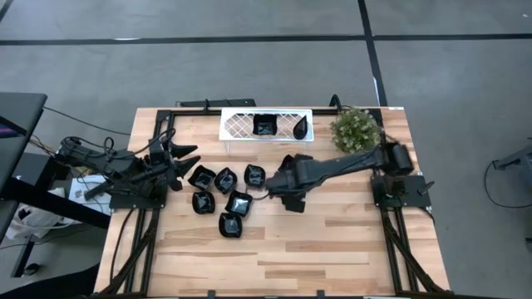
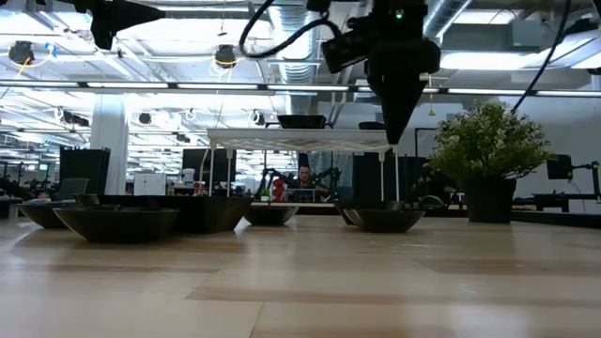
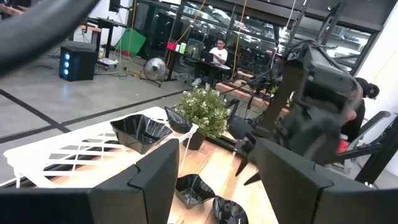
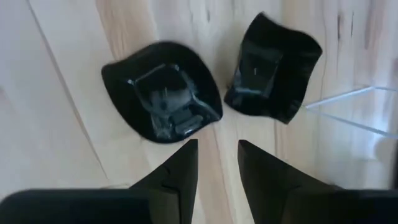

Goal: Pick & Place Mini shaped plates
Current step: Stack the distorted square plate on top of the distorted square plate on the shelf

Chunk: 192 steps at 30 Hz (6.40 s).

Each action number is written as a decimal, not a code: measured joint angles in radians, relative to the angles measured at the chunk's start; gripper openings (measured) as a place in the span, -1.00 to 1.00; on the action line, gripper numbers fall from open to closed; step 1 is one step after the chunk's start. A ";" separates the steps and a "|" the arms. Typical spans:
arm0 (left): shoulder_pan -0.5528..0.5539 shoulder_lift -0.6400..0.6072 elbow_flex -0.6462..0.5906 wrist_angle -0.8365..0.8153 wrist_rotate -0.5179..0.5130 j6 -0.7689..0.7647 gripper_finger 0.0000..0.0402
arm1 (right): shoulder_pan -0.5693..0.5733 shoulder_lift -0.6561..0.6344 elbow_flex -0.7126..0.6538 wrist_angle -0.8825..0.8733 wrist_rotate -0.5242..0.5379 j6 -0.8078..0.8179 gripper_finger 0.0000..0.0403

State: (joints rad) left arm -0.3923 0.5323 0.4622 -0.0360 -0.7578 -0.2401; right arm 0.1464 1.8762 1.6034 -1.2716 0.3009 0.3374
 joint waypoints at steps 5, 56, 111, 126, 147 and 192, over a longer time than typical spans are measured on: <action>0.000 0.000 0.000 0.000 0.000 0.000 0.07 | -0.051 -0.183 -0.195 0.203 -0.074 -0.030 -0.46; 0.000 -0.002 0.000 0.015 0.004 -0.001 0.07 | -0.135 -0.234 -0.455 0.690 -0.224 -0.171 -0.46; 0.000 0.000 0.000 0.037 0.004 -0.001 0.07 | -0.203 -0.137 -0.462 0.710 -0.199 -0.266 -0.46; 0.000 0.000 0.000 0.037 0.004 0.000 0.07 | -0.208 -0.102 -0.462 0.703 -0.168 -0.258 -0.46; 0.000 0.000 0.000 0.045 0.003 0.000 0.07 | -0.186 -0.090 -0.462 0.704 -0.143 -0.258 -0.75; 0.000 0.000 0.000 0.045 0.003 0.000 0.07 | -0.129 -0.096 -0.062 0.334 -0.251 -0.469 -1.00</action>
State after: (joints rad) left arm -0.3927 0.5323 0.4622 0.0093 -0.7544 -0.2398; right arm 0.0174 1.7798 1.5418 -0.9380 0.0501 -0.1318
